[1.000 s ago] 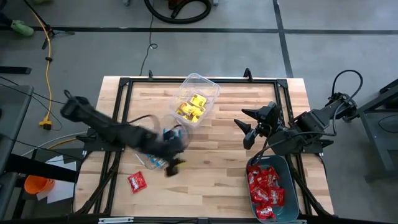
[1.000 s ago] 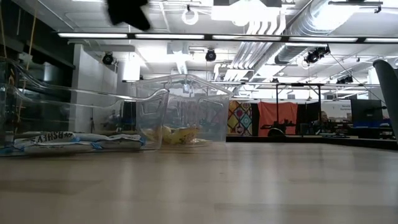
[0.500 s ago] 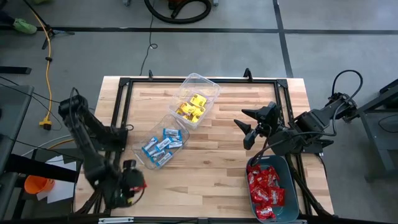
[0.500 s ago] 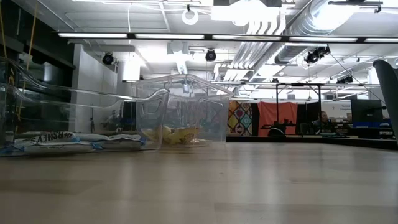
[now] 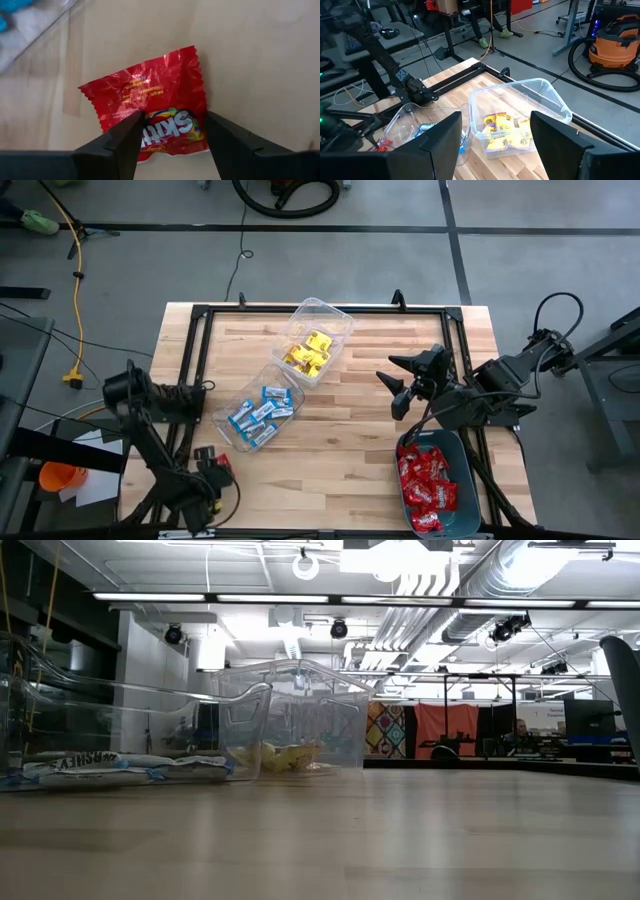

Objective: Sort candy
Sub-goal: Put the red candy into the blue bin

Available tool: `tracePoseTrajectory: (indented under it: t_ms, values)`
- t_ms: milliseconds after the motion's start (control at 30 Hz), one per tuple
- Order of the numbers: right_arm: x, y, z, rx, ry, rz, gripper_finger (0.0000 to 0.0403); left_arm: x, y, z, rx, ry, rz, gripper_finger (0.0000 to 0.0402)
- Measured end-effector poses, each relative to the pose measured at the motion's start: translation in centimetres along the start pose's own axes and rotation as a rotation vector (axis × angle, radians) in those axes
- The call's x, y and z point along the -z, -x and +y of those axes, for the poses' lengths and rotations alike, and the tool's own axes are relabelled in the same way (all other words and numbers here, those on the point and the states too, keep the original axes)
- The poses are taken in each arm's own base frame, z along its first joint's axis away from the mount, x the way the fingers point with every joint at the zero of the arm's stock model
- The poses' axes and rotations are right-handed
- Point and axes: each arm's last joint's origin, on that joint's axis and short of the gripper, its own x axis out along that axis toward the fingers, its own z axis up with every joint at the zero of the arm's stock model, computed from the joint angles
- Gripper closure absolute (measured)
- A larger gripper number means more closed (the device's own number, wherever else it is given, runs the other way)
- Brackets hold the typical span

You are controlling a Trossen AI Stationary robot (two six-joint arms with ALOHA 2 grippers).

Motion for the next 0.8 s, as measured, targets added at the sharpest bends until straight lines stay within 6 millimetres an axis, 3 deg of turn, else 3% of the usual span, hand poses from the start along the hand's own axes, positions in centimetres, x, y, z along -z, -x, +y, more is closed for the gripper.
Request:
tracePoseTrajectory:
  t_ms: [200,300,400,467,633,800]
  values:
    - [-0.2,-0.4,-0.2,0.021,-0.030,-0.003,0.0171,0.5,-1.4,0.7,0.002,0.089,-0.007,0.0219]
    - [-0.3,-0.6,-0.3,0.026,-0.037,-0.003,0.0171,0.2,-0.6,0.6,0.066,0.109,-0.019,0.0273]
    - [-0.3,-0.6,-0.3,0.022,-0.038,0.000,0.0171,0.2,1.0,0.8,0.161,0.121,-0.007,0.0361]
    - [-0.2,-0.6,-0.3,0.006,-0.038,0.015,0.0171,0.2,2.8,1.5,0.235,0.128,-0.007,0.0389]
    - [0.0,-0.6,0.0,-0.083,-0.035,0.101,0.0171,-0.4,8.7,4.1,0.502,0.111,-0.086,0.0394]
    - [0.3,-0.7,0.8,-0.226,-0.065,0.217,0.0171,-2.9,14.3,8.0,0.678,0.130,-0.373,0.0400]
